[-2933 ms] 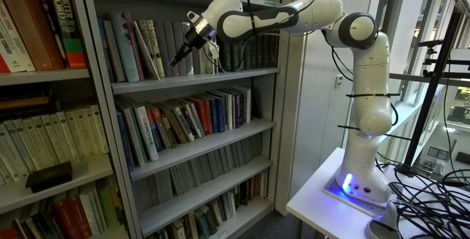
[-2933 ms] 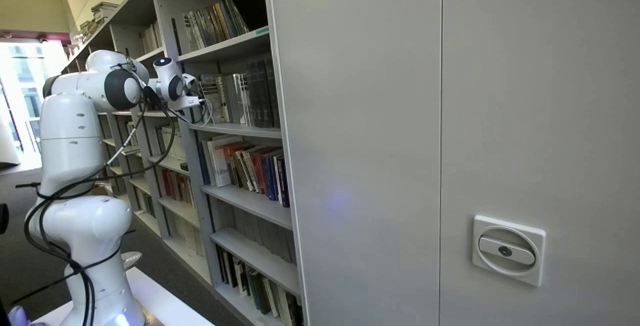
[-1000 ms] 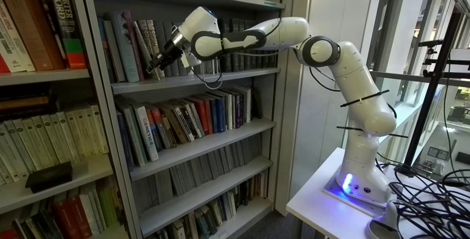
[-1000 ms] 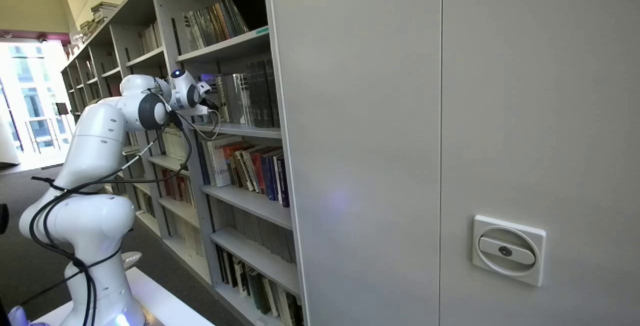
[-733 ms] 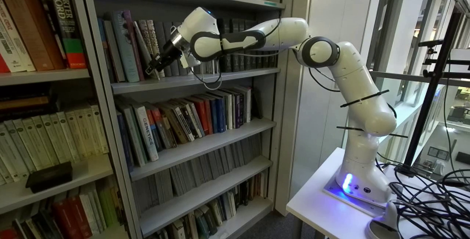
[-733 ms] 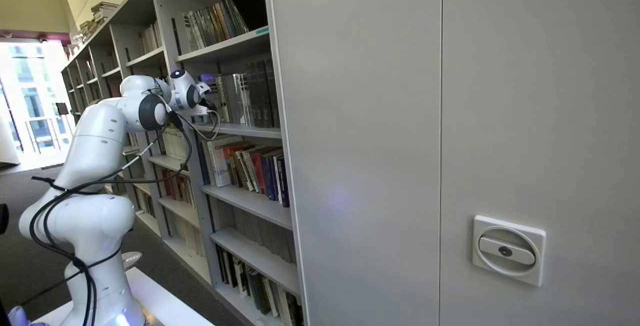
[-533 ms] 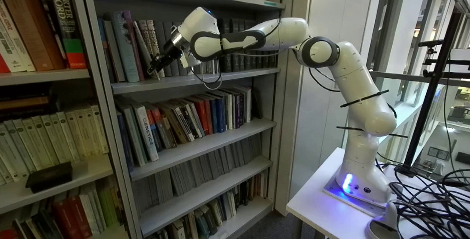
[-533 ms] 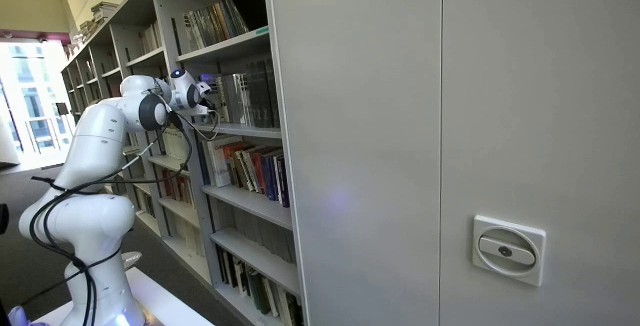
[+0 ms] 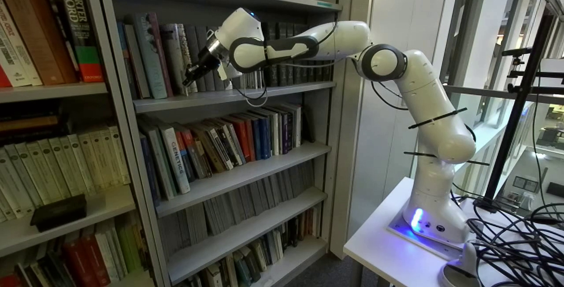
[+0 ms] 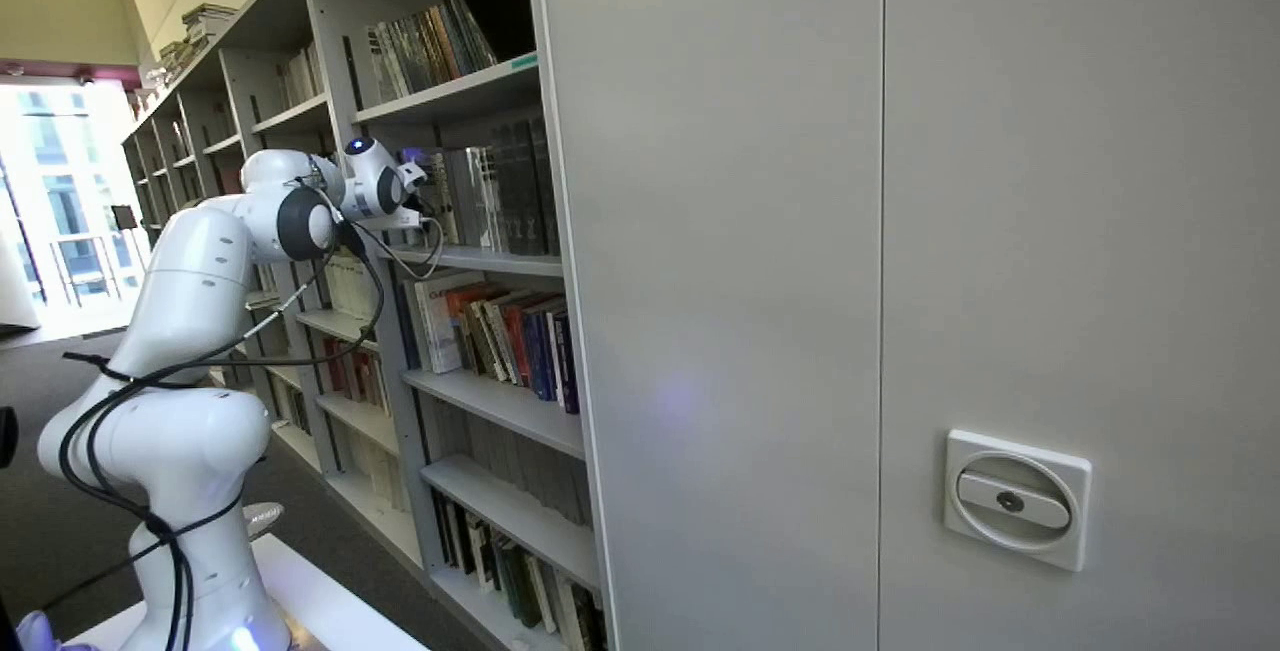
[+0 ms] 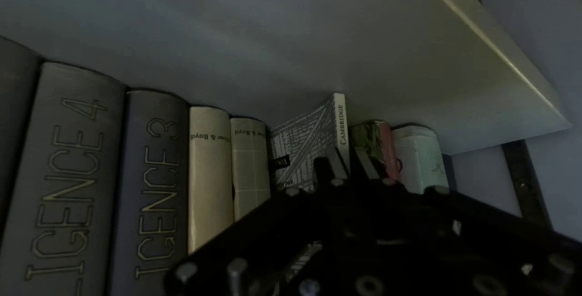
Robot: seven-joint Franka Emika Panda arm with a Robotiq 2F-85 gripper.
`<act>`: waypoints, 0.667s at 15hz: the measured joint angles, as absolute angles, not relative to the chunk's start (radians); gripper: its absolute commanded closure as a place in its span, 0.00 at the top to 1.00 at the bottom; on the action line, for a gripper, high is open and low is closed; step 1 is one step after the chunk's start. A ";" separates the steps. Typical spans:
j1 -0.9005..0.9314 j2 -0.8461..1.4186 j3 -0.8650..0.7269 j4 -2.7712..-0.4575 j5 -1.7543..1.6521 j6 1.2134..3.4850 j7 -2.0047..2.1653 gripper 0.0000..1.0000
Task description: Move the thin white book to the left of the black book
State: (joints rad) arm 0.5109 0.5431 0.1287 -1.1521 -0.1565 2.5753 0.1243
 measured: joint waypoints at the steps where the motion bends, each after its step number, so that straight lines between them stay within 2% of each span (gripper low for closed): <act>1: 0.511 0.543 0.127 -1.152 -0.156 2.575 0.125 0.02; 10: 0.511 0.527 0.102 -1.169 -0.156 2.575 0.125 0.02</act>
State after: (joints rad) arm 0.5106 0.5273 0.1022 -1.1693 -0.1565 2.5753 0.1253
